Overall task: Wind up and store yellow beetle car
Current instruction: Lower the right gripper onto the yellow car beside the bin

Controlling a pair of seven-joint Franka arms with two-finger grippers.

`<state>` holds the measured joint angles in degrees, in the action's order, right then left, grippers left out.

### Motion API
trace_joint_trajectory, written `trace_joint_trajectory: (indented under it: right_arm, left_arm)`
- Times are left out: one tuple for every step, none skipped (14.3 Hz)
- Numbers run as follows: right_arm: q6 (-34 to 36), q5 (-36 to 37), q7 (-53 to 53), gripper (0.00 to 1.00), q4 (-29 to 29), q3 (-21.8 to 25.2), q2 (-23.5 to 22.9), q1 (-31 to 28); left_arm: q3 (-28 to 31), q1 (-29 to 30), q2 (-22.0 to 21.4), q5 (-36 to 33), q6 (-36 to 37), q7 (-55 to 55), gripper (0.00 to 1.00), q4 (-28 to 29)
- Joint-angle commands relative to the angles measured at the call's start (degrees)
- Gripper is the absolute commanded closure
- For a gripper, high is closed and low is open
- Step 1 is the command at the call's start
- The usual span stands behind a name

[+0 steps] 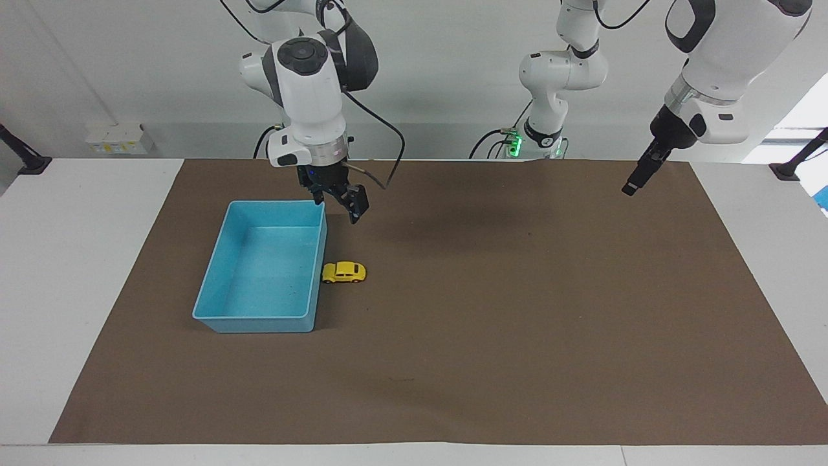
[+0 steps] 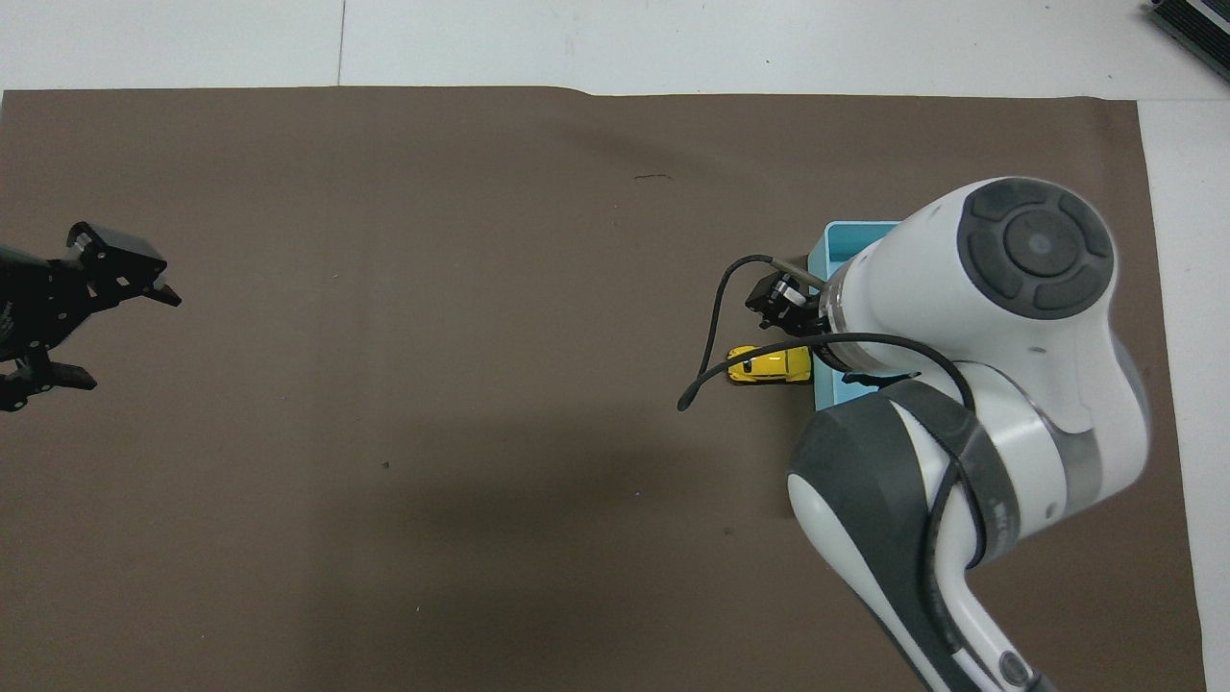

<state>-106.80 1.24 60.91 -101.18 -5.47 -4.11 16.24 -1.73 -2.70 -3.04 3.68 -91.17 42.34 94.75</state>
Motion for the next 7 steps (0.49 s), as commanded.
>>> trace_joint_trajectory:
  right_arm:
    - [-1.92,0.52,12.61,0.0,-0.34,-0.07,-0.81,1.16]
    - [-2.18,0.61,18.31,0.0,-0.34,0.02,-1.43,1.42]
    - [-3.05,0.7,24.2,0.0,-0.42,-0.07,-1.87,1.95]
    - [-3.32,0.96,27.91,0.0,-0.42,0.02,-2.39,2.04]
    - [-3.67,1.05,30.47,0.0,-0.69,0.02,-2.66,2.04]
    - [-4.46,1.4,34.06,0.0,-0.95,0.11,-3.18,2.04]
    - [-4.64,3.92,38.71,0.0,-0.95,0.11,-4.41,2.22]
  left_arm:
    - [-0.2,0.67,-1.0,-0.61,1.26,-12.33,0.0,0.35]
    - [-0.11,0.68,-1.0,-0.69,1.34,-16.55,0.0,0.26]
    - [-0.11,0.68,-1.0,-0.78,1.87,-21.64,0.0,0.35]
    - [-0.2,0.68,-0.91,-0.96,2.92,-26.73,0.0,-0.09]
    - [-0.2,0.68,-0.91,-2.26,3.45,-31.57,0.0,-0.18]
    - [-0.29,0.59,-0.91,-4.28,3.54,-37.54,0.0,-0.18]
    - [-0.2,0.67,-0.91,-5.34,3.89,-43.43,0.0,-0.26]
